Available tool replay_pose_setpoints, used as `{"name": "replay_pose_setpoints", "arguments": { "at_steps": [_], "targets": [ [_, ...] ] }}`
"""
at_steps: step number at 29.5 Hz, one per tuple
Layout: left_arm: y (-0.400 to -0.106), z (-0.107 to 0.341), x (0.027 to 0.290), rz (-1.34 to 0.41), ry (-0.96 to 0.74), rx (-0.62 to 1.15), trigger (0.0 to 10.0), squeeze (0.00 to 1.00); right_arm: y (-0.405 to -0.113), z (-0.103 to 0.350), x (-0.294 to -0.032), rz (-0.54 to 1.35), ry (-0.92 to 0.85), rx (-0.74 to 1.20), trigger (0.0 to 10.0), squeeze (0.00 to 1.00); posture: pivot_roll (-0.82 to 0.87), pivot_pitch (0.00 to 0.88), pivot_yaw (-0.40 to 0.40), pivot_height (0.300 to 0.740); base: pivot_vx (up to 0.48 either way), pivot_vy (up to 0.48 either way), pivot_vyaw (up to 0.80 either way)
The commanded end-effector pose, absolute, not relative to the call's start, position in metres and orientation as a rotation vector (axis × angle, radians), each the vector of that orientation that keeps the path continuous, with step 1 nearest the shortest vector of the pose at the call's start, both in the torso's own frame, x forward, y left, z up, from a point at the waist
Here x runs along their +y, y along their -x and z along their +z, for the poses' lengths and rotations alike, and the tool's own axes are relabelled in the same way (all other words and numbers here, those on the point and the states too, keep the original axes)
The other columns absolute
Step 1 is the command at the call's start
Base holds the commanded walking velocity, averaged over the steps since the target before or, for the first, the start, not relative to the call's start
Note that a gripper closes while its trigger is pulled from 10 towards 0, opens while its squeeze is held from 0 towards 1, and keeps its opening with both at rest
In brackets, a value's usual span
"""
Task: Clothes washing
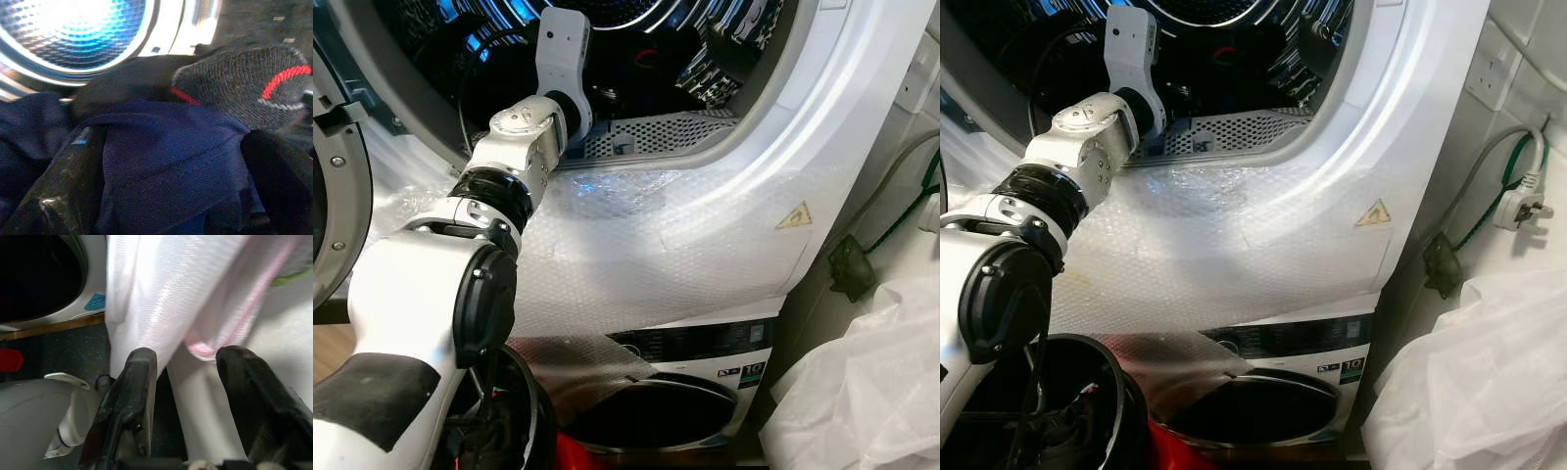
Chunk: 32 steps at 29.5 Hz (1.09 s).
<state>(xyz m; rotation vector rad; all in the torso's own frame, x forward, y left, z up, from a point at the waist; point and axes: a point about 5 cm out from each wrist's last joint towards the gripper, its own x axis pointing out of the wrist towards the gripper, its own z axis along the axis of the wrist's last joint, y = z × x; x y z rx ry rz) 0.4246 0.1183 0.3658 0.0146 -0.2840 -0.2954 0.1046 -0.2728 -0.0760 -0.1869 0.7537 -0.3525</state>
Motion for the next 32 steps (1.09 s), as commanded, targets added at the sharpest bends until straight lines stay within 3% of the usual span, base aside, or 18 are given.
{"name": "replay_pose_setpoints", "arguments": {
  "at_steps": [1,5,10,23,32],
  "targets": [
    [-0.425,0.371,0.132,-0.210,-0.034,-0.298,10.0,0.00,-0.102,-0.076,-0.272,-0.349,0.186,0.752,10.0,0.00,-0.34,0.086,0.136,0.740,0.000,0.000,0.00],
    [-0.426,0.368,0.147,-0.075,-0.114,-0.293,10.0,0.00,-0.102,-0.076,-0.272,-0.343,0.194,0.750,10.0,0.00,-0.34,0.092,0.134,0.740,0.000,0.000,0.00],
    [-0.427,0.362,0.158,-0.007,-0.067,-0.270,10.0,0.00,-0.104,-0.076,-0.270,-0.336,0.194,0.743,10.0,0.00,-0.34,0.095,0.132,0.740,0.000,0.000,0.00],
    [-0.419,0.375,0.102,-0.512,-0.020,-0.324,10.0,0.00,-0.114,-0.076,-0.265,-0.323,0.185,0.737,10.0,0.00,-0.30,0.061,0.128,0.740,0.000,0.000,0.00],
    [-0.414,0.385,0.106,-0.597,-0.134,-0.368,10.0,0.00,-0.142,-0.075,-0.246,-0.274,0.158,0.719,10.0,0.00,-0.22,0.017,0.123,0.740,0.000,0.000,0.00]
  ]
}}
